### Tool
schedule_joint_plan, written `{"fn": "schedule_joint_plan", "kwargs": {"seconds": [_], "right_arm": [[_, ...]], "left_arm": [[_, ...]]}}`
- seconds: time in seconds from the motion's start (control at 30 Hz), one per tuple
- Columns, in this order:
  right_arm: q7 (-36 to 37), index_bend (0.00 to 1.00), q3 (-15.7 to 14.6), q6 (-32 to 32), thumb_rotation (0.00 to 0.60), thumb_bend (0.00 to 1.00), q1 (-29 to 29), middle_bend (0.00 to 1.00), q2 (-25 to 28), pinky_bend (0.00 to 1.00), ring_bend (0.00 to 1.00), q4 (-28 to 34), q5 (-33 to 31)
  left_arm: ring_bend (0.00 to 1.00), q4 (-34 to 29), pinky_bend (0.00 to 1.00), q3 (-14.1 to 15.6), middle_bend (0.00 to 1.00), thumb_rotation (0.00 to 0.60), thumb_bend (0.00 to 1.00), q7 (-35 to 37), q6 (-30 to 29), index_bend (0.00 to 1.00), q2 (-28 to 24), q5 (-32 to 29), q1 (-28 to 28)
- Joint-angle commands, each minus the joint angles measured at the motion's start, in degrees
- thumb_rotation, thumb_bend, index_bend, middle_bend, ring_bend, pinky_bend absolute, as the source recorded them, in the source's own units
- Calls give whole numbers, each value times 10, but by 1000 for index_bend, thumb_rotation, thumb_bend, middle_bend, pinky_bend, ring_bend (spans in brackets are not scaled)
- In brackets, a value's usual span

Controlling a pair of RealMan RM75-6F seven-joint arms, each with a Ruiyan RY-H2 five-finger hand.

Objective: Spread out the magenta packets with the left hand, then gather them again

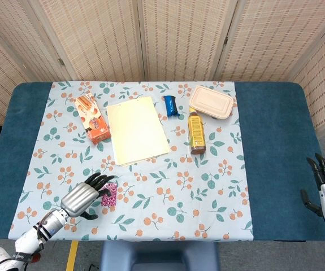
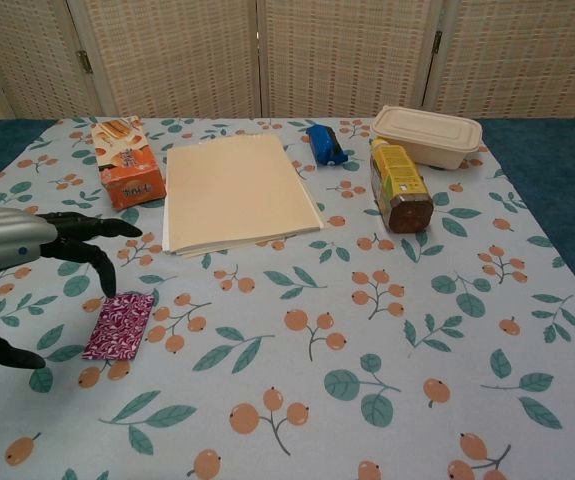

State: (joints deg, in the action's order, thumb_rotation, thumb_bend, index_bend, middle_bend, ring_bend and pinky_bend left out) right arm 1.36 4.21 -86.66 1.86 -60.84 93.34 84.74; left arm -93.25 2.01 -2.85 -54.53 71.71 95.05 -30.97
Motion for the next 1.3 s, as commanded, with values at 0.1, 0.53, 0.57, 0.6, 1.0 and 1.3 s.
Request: {"fn": "schedule_joint_plan", "kwargs": {"seconds": [0.1,0.53,0.57,0.6,1.0,1.3], "right_arm": [[2,0,-1,3,600,456,0,0,-1,0,0,-2,-2],[7,0,-1,5,600,455,-1,0,-2,0,0,-4,-3],[7,0,-1,5,600,455,-1,0,-2,0,0,-4,-4],[7,0,-1,5,600,455,-1,0,-2,0,0,-4,-4],[6,0,-1,10,600,456,0,0,-3,0,0,-2,-7],[5,0,-2,12,600,456,0,0,-4,0,0,-1,-9]], "left_arm": [[0,11,0,6,30,567,94,-10,10,360,18,-12,-4],[0,22,0,-2,0,326,91,-34,38,324,51,-85,-11],[0,23,0,-1,0,325,91,-34,41,324,52,-88,-11],[0,24,0,-1,0,322,91,-33,43,324,54,-92,-12],[0,54,0,-2,0,316,94,-51,46,324,86,-116,-16],[0,68,0,2,0,315,94,-62,48,324,101,-123,-20]]}}
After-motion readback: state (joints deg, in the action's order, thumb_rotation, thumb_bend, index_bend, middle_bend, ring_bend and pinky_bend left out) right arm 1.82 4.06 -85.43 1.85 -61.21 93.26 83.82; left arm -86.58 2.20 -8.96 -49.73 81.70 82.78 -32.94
